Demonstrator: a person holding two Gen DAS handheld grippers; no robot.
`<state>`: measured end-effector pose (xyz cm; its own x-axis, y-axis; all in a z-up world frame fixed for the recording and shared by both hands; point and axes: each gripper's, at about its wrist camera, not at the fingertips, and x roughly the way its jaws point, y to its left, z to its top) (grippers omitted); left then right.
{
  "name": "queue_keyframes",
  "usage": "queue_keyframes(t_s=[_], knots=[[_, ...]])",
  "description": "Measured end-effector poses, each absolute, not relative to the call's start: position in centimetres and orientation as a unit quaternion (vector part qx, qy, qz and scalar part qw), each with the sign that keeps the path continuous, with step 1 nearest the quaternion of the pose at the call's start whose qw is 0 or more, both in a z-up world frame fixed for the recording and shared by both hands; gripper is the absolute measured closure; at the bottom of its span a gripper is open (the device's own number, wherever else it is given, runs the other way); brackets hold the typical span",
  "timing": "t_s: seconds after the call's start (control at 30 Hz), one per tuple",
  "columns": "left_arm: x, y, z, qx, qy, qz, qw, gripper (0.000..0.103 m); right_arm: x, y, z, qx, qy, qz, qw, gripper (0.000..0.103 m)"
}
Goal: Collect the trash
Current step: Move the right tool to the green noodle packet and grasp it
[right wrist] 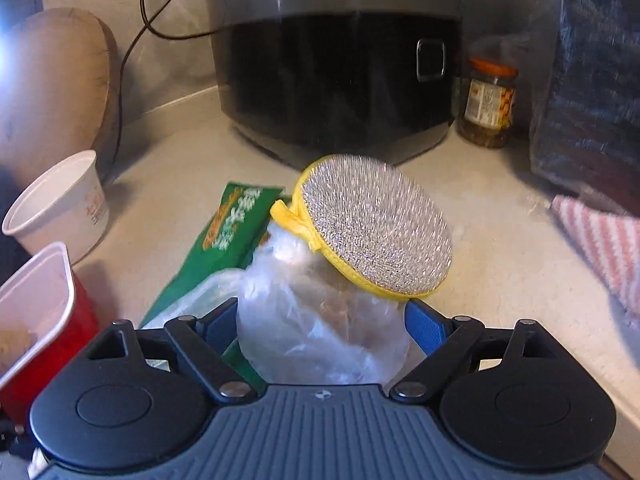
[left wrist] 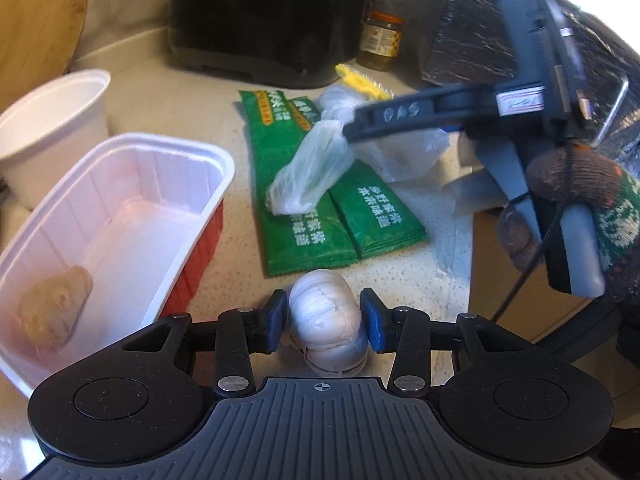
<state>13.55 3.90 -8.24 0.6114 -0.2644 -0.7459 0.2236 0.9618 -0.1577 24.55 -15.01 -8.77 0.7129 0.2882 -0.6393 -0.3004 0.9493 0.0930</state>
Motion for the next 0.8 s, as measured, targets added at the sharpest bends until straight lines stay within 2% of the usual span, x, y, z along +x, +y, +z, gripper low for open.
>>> queue_keyframes(t_s=[0.17, 0.33, 0.37, 0.43, 0.5, 0.6, 0.67, 0.73, 0.8], knots=[[12.8, 5.3, -8.0, -0.053, 0.43, -0.099, 0.896, 0.058, 21.0, -14.1, -6.3, -0.038, 0.268, 0.19, 0.944, 0.015], [11.9, 6.5, -7.8, -0.068, 0.434, -0.067, 0.896, 0.058, 23.6, -11.5, -5.9, 0.01, 0.318, 0.276, 0.907, 0.016], [11.7, 6.7, -7.7, -0.071, 0.434, -0.061, 0.896, 0.058, 24.6, -10.9, -6.2, 0.024, 0.335, 0.282, 0.899, 0.017], [11.2, 7.0, -7.6, -0.079, 0.436, -0.048, 0.895, 0.058, 26.4, -9.4, -6.8, 0.035, 0.362, 0.282, 0.888, 0.036], [10.6, 7.4, -7.6, -0.085, 0.435, -0.039, 0.895, 0.058, 27.9, -7.8, -7.6, 0.026, 0.384, 0.269, 0.883, 0.042], [9.6, 8.3, -7.4, -0.097, 0.432, -0.018, 0.897, 0.058, 29.6, -6.1, -8.8, 0.022, 0.418, 0.265, 0.868, 0.042], [9.1, 8.9, -7.4, -0.104, 0.43, -0.003, 0.897, 0.058, 30.1, -5.8, -9.2, 0.07, 0.441, 0.317, 0.837, 0.045], [8.7, 9.5, -7.4, -0.109, 0.431, 0.011, 0.895, 0.058, 29.9, -5.9, -8.7, 0.095, 0.434, 0.342, 0.828, 0.047], [8.4, 10.0, -7.5, -0.118, 0.432, 0.021, 0.894, 0.058, 29.2, -5.4, -8.3, 0.056, 0.407, 0.32, 0.854, 0.047]])
